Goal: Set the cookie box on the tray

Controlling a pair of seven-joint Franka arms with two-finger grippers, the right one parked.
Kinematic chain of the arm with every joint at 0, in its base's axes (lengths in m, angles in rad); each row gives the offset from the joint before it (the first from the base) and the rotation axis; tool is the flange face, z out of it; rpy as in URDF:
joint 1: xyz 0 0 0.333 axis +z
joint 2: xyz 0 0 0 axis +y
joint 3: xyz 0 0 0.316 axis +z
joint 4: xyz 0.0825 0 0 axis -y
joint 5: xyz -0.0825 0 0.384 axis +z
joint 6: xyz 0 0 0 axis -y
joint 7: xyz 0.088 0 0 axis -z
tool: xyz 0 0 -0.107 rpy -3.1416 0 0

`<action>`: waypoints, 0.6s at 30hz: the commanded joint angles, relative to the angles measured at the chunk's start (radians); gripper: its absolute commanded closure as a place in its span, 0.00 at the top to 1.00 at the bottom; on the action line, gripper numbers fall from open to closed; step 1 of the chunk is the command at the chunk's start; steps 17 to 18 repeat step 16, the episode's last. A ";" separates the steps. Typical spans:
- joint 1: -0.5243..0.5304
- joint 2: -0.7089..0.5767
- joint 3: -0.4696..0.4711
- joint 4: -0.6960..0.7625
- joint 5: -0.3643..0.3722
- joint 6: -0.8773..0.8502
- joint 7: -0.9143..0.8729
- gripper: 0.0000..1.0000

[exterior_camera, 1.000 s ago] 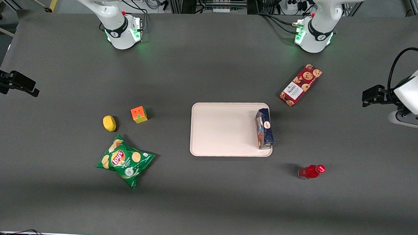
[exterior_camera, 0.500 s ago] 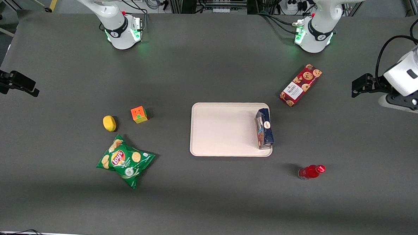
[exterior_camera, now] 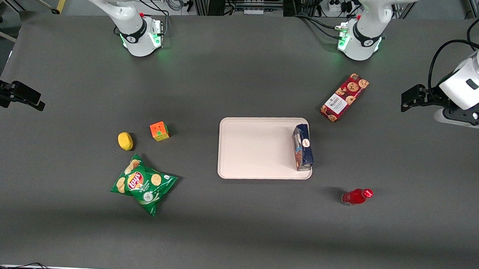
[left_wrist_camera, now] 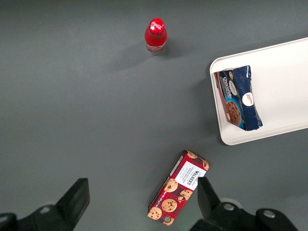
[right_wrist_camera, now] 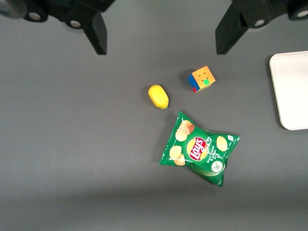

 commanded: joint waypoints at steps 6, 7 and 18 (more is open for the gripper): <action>-0.014 -0.012 0.012 -0.023 0.003 0.028 -0.032 1.00; -0.014 -0.011 0.012 -0.023 0.005 0.028 -0.030 1.00; -0.011 -0.008 0.012 -0.023 0.005 0.018 -0.030 1.00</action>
